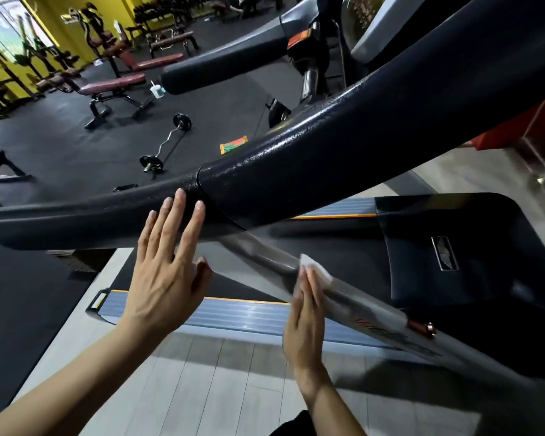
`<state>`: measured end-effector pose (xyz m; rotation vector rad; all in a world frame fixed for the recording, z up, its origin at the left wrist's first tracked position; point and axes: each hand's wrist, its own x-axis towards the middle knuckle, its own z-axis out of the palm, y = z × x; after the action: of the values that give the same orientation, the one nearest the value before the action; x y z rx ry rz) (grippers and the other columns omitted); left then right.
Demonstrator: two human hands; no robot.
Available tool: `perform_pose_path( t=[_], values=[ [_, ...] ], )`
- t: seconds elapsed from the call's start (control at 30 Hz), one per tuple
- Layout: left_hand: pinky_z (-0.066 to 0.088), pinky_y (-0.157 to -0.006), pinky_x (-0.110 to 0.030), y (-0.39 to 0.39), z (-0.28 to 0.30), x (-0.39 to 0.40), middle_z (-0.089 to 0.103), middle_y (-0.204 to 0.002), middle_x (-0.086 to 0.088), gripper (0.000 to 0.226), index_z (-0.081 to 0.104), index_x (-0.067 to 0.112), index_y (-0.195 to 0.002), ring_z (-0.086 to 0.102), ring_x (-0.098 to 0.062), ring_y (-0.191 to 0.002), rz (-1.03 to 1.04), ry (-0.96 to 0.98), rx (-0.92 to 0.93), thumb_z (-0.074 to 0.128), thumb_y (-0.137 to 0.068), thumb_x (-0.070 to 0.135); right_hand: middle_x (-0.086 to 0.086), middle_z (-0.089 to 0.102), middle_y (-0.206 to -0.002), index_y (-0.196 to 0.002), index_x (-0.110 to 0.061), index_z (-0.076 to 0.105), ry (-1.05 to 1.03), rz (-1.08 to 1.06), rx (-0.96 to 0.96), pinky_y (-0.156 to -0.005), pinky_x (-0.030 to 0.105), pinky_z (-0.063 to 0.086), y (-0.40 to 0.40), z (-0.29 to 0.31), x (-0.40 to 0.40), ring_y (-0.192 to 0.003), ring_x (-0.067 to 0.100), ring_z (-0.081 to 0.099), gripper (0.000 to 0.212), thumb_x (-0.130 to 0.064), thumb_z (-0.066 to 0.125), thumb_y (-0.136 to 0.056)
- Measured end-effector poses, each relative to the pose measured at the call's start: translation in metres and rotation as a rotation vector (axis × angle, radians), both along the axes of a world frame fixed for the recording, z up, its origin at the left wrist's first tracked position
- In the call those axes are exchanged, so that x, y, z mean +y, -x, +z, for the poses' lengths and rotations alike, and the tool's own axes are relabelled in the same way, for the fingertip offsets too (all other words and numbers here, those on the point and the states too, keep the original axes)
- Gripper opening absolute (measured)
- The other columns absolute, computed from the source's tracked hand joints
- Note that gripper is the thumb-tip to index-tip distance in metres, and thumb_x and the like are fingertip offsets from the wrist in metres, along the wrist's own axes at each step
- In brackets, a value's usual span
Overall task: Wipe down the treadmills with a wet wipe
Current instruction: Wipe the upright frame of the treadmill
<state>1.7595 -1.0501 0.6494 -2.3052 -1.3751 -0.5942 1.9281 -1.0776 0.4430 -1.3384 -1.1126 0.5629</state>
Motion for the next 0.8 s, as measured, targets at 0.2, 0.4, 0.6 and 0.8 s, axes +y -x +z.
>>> perform_pose_path(
  t=[0.2, 0.4, 0.6, 0.8],
  values=[
    [0.023, -0.119, -0.066, -0.014, -0.007, -0.001, 0.007, -0.166, -0.027, 0.085, 0.029, 0.002, -0.157, 0.006, -0.043, -0.155, -0.012, 0.052, -0.053, 0.060, -0.079, 0.009, 0.009, 0.054, -0.143, -0.140, -0.008, 0.054, -0.198, 0.243, -0.218, -0.116, 0.039, 0.039, 0.009, 0.074, 0.057, -0.135, 0.021, 0.048, 0.037, -0.014, 0.051, -0.103],
    [0.025, -0.117, -0.067, -0.026, -0.017, -0.012, 0.010, -0.166, -0.028, 0.084, 0.031, 0.002, -0.156, 0.008, -0.045, -0.155, -0.030, 0.065, -0.037, 0.061, -0.078, 0.008, -0.003, 0.056, -0.144, -0.139, -0.015, 0.059, -0.168, 0.207, -0.180, -0.116, 0.038, 0.037, -0.033, 0.042, 0.055, -0.137, 0.011, 0.049, 0.051, 0.008, 0.053, -0.094],
    [0.027, -0.118, -0.062, -0.042, -0.047, -0.030, 0.013, -0.168, -0.020, 0.074, 0.035, 0.010, -0.157, 0.013, -0.040, -0.155, -0.116, 0.156, 0.021, 0.055, -0.085, 0.012, -0.015, 0.058, -0.140, -0.136, -0.022, 0.063, 0.234, -0.007, -0.254, -0.116, 0.036, 0.039, -0.105, -0.036, 0.025, -0.134, -0.001, 0.048, 0.069, 0.018, 0.041, -0.084],
    [0.024, -0.122, -0.056, -0.068, -0.073, -0.033, 0.018, -0.168, -0.017, 0.070, 0.038, 0.015, -0.157, 0.016, -0.039, -0.155, -0.192, 0.230, 0.142, 0.056, -0.089, 0.017, -0.002, 0.072, -0.118, -0.113, -0.015, 0.076, 0.388, -0.093, -0.172, -0.105, 0.026, 0.048, -0.123, -0.041, 0.026, -0.111, 0.013, 0.066, 0.055, 0.016, 0.051, -0.075]
  ],
)
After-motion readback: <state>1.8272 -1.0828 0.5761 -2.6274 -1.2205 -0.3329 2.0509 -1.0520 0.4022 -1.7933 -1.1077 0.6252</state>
